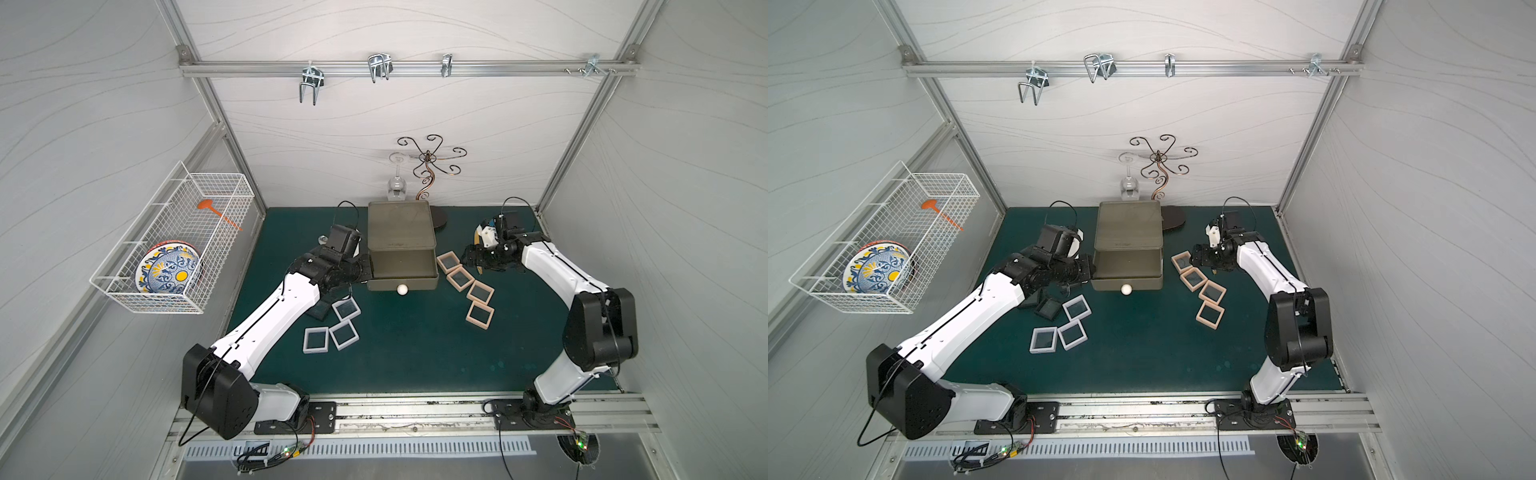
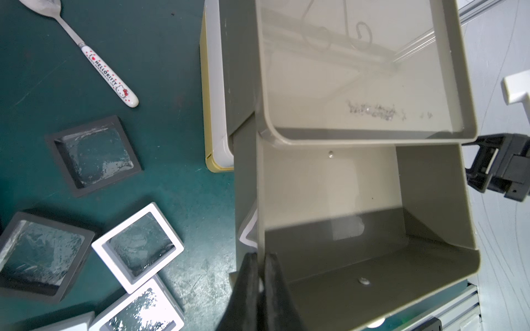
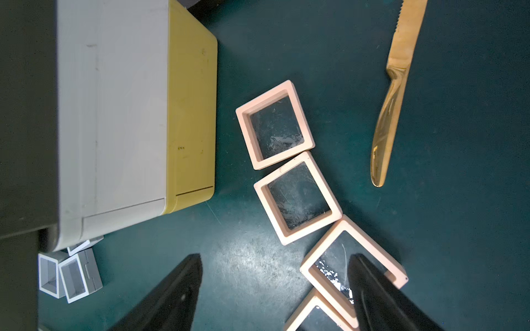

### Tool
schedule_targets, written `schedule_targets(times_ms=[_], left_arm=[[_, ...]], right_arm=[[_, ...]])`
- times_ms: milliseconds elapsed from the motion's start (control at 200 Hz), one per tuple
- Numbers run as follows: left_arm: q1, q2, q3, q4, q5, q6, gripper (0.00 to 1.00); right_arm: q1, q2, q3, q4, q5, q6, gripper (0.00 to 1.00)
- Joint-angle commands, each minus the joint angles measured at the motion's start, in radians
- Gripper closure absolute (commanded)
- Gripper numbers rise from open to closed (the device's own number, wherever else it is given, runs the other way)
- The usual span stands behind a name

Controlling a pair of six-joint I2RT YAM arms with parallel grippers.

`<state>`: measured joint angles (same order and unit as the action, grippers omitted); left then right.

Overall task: Place the brooch boxes into the drawer by color
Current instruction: Adjust the drawer in the storage box, then pick up the brooch box from the center of the board.

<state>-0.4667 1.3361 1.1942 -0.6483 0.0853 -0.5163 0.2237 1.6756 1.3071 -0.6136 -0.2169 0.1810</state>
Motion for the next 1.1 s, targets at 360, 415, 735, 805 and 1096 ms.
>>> schedule_targets(times_ms=[360,415,735,805,1096], left_arm=[[-0.012,-0.069,-0.016,-0.001,0.030,0.002,0.61],[-0.012,-0.074,-0.016,-0.001,0.031,0.001,0.58],[-0.003,-0.149,-0.002,-0.002,-0.016,0.030,0.49],[0.022,-0.155,-0.004,0.004,-0.002,0.052,0.48],[0.086,-0.178,-0.026,0.013,0.020,0.122,0.45]], right_arm=[[0.008,0.313,0.299,-0.093,0.059,-0.166,0.41],[0.008,0.337,0.316,-0.091,0.064,-0.178,0.41],[0.011,0.452,0.368,-0.082,0.078,-0.209,0.44],[0.016,0.470,0.374,-0.078,0.072,-0.210,0.45],[0.034,0.547,0.446,-0.095,0.103,-0.208,0.60]])
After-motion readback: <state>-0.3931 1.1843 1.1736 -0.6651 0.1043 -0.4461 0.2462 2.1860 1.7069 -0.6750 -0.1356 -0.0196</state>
